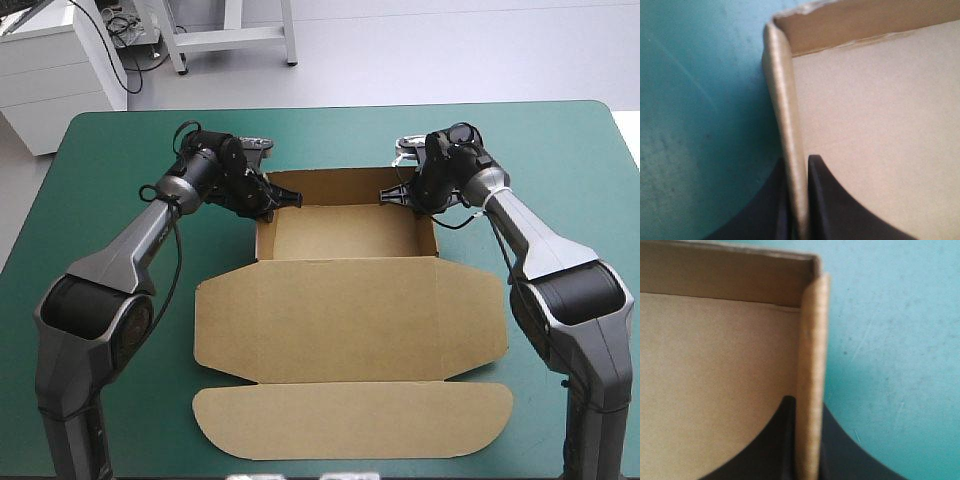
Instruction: Fold the box
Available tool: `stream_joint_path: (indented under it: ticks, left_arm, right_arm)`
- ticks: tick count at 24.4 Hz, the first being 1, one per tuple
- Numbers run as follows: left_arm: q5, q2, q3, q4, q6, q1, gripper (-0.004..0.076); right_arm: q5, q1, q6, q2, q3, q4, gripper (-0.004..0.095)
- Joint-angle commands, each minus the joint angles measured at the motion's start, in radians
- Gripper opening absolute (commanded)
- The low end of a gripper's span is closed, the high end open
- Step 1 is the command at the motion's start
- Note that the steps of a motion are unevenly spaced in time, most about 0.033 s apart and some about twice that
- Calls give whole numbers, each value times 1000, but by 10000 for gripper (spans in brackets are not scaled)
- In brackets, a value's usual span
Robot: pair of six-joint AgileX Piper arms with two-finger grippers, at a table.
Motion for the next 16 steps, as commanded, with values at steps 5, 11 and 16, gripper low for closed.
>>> stream_joint_path:
  ticks: [5,11,16]
  left_arm:
    - [-120,78,-131,186,-140,-122,-8]
    - [-111,85,-131,155,-121,-120,-5]
    - [-77,85,-131,106,-26,-120,136]
  right_arm:
    - [-68,-2,-75,39,-97,77,-15]
    - [-59,-2,-76,39,-103,69,-14]
    - [11,-4,-152,39,-107,47,95]
